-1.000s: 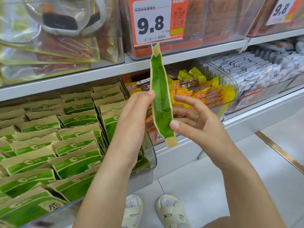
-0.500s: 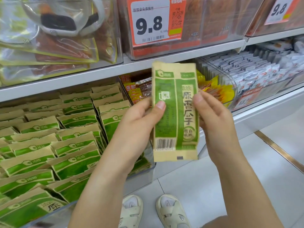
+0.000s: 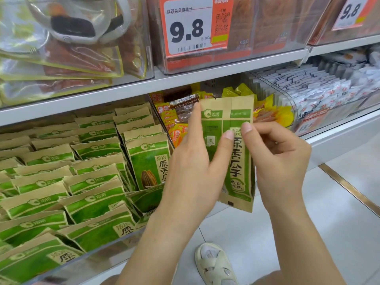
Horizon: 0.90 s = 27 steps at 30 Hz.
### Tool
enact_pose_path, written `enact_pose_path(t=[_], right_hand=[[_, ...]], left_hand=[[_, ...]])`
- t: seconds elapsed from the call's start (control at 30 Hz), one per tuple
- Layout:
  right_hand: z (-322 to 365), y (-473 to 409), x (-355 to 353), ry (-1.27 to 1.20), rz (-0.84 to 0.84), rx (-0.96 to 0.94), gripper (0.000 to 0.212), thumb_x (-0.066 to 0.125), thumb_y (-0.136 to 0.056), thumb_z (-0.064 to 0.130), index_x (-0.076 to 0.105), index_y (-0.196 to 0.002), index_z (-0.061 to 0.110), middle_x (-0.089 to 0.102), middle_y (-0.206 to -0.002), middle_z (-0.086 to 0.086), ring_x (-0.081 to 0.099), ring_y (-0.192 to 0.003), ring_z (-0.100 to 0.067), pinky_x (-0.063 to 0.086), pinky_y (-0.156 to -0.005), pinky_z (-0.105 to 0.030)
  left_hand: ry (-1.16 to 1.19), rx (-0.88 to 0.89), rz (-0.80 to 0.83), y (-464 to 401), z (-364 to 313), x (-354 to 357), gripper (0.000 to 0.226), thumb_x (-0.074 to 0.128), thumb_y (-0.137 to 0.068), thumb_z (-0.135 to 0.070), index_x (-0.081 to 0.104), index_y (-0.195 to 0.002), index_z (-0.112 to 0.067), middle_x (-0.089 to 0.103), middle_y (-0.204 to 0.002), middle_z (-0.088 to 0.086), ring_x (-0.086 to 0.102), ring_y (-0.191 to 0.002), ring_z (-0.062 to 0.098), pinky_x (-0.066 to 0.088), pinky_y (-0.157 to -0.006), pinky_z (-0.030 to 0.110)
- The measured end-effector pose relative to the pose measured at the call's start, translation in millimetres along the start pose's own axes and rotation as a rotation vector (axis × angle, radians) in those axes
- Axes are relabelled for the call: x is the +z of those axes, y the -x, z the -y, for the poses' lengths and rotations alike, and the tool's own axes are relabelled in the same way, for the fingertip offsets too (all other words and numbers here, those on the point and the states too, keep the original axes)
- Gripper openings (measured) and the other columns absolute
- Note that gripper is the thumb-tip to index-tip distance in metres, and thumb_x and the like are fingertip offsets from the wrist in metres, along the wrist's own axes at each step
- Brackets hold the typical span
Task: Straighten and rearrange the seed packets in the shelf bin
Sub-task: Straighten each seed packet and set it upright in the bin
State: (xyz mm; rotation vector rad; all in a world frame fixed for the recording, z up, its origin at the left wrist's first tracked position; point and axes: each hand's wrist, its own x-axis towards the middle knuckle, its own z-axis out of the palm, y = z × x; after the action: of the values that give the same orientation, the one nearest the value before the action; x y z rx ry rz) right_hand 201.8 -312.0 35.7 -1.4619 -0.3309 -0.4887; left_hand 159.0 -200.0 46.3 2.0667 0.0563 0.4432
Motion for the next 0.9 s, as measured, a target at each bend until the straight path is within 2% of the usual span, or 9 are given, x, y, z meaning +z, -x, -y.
enact_pose_path(t=[0.03, 0.07, 0.13, 0.2, 0.3, 0.53, 0.67, 0.8, 0.9], right_hand=[[-0.6, 0.7, 0.4, 0.009, 0.010, -0.018, 0.012, 0.067, -0.084, 0.020, 0.069, -0.073, 0.024, 0.066, -0.068, 0.009, 0.060, -0.064, -0.009, 0.049, -0.060, -0.026], [-0.9, 1.1, 0.3, 0.019, 0.019, -0.034, 0.011, 0.066, -0.084, 0.023, 0.069, -0.073, 0.025, 0.066, -0.069, 0.007, 0.060, -0.065, -0.012, 0.049, -0.060, -0.030], [-1.5, 0.6, -0.7, 0.034, 0.030, -0.057, 0.012, 0.065, -0.084, 0.026, 0.069, -0.073, 0.026, 0.066, -0.069, 0.004, 0.061, -0.066, -0.017, 0.051, -0.060, -0.035], [-1.1, 0.2, -1.6, 0.039, 0.035, -0.067, 0.013, 0.065, -0.083, 0.027, 0.069, -0.071, 0.029, 0.066, -0.069, 0.000, 0.062, -0.066, -0.021, 0.051, -0.061, -0.038], [-0.7, 0.5, -1.6, 0.021, 0.043, -0.051, 0.011, 0.065, -0.082, 0.027, 0.070, -0.072, 0.027, 0.067, -0.069, 0.000, 0.062, -0.066, -0.019, 0.051, -0.061, -0.034], [-0.4, 0.9, 1.7, -0.043, 0.060, -0.006, 0.011, 0.065, -0.081, 0.025, 0.069, -0.073, 0.019, 0.067, -0.068, 0.006, 0.061, -0.064, -0.008, 0.049, -0.061, -0.021], [-0.2, 1.1, 1.4, -0.048, 0.068, -0.004, 0.011, 0.065, -0.081, 0.024, 0.069, -0.073, 0.018, 0.067, -0.068, 0.006, 0.061, -0.063, -0.007, 0.049, -0.060, -0.020], [0.3, 1.5, 2.3, -0.029, 0.071, 0.005, 0.011, 0.068, -0.084, 0.017, 0.068, -0.074, 0.019, 0.067, -0.068, 0.008, 0.062, -0.063, -0.005, 0.049, -0.060, -0.019], [0.7, 2.1, 3.5, -0.008, 0.114, 0.029, 0.007, 0.068, -0.083, 0.025, 0.070, -0.078, 0.021, 0.070, -0.073, 0.008, 0.065, -0.067, -0.007, 0.052, -0.062, -0.021]], left_hand=[[-0.014, -0.020, 0.002, -0.3, -0.3, -1.2, 0.073, 0.048, -0.092, -0.057, 0.014, -0.154, -0.039, 0.064, -0.122, -0.005, 0.062, -0.105, 0.018, 0.049, -0.084, 0.029], [-0.013, -0.029, 0.002, -0.6, -0.5, -2.3, 0.075, 0.047, -0.090, -0.060, 0.014, -0.154, -0.040, 0.063, -0.124, -0.003, 0.061, -0.108, 0.018, 0.048, -0.086, 0.028], [0.012, -0.018, 0.015, -1.2, -1.0, -3.0, 0.073, 0.046, -0.092, -0.058, 0.015, -0.155, -0.038, 0.057, -0.134, -0.011, 0.058, -0.117, 0.011, 0.049, -0.097, 0.034], [0.012, -0.010, 0.044, -1.6, -1.2, -2.2, 0.069, 0.043, -0.096, -0.054, 0.013, -0.156, -0.036, 0.051, -0.140, -0.015, 0.054, -0.122, 0.008, 0.048, -0.101, 0.038], [-0.005, -0.008, 0.050, -1.7, 0.6, 0.0, 0.067, 0.039, -0.099, -0.051, 0.009, -0.156, -0.035, 0.050, -0.141, -0.017, 0.054, -0.121, 0.007, 0.047, -0.101, 0.038], [-0.003, -0.023, -0.003, -2.8, 1.8, -1.1, 0.058, 0.038, -0.102, -0.042, 0.018, -0.156, -0.032, 0.057, -0.134, -0.013, 0.054, -0.120, 0.005, 0.044, -0.103, 0.035], [-0.010, -0.031, -0.004, -2.5, 2.2, -1.0, 0.056, 0.037, -0.103, -0.040, 0.020, -0.156, -0.032, 0.060, -0.131, -0.009, 0.056, -0.118, 0.010, 0.046, -0.101, 0.039], [0.000, -0.030, -0.016, -3.7, 4.0, -0.7, 0.055, 0.038, -0.104, -0.039, 0.020, -0.155, -0.032, 0.057, -0.134, -0.012, 0.054, -0.122, 0.008, 0.044, -0.104, 0.039], [0.021, -0.045, -0.025, -6.1, 5.4, -0.8, 0.055, 0.038, -0.104, -0.039, 0.020, -0.155, -0.032, 0.048, -0.139, -0.018, 0.048, -0.129, 0.007, 0.040, -0.109, 0.038]])
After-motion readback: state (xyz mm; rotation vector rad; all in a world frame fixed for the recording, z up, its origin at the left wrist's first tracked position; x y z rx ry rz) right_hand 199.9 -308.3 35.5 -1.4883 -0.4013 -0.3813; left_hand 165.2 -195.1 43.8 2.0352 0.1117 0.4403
